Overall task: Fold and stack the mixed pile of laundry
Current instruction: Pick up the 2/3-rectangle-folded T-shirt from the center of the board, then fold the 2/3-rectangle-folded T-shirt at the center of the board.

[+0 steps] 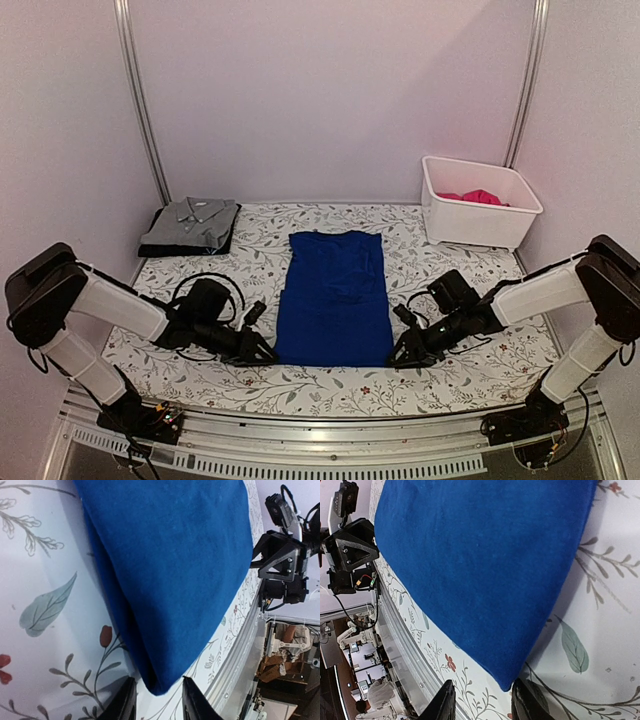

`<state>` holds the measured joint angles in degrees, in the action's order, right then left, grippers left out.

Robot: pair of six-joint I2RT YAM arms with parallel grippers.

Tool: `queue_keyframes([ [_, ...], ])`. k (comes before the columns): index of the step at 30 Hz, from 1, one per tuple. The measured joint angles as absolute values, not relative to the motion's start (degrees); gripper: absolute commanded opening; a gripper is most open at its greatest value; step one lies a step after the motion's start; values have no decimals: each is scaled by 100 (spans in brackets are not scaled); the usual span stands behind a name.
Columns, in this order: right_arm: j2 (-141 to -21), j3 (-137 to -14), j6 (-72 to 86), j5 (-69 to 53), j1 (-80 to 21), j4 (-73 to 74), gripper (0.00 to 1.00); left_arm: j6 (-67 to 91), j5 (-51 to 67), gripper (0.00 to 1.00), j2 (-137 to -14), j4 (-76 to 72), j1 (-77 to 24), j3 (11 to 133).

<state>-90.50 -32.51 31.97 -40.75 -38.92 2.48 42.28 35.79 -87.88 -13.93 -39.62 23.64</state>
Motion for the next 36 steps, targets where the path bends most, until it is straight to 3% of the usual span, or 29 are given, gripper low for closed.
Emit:
queue_keyframes([
  [6, -9196, -3238, 3218, -4132, -3948, 49, 21, 4294, 3579, 24, -8866, -1516, -4012, 2359],
  [11, -9227, -3179, 3216, -4086, -3964, 8, 1, 4344, 3548, 6, -8967, -1592, -4099, 2355],
  [13, -9233, -3148, 3223, -4066, -3975, 54, 0, 4362, 3535, 0, -9017, -1597, -4134, 2362],
  [20, -9011, -3142, 3100, -4053, -3988, 443, 0, 4403, 3476, 0, -8805, -1372, -4375, 2359],
  [31, -7120, -2967, 3288, -4066, -4313, 1210, 0, 4689, 3389, 0, -7039, -75, -4810, 2408],
  [36, -6912, -3330, 3297, -3983, -4285, 1636, 0, 4700, 3361, 0, -6890, 534, -4786, 2849],
])
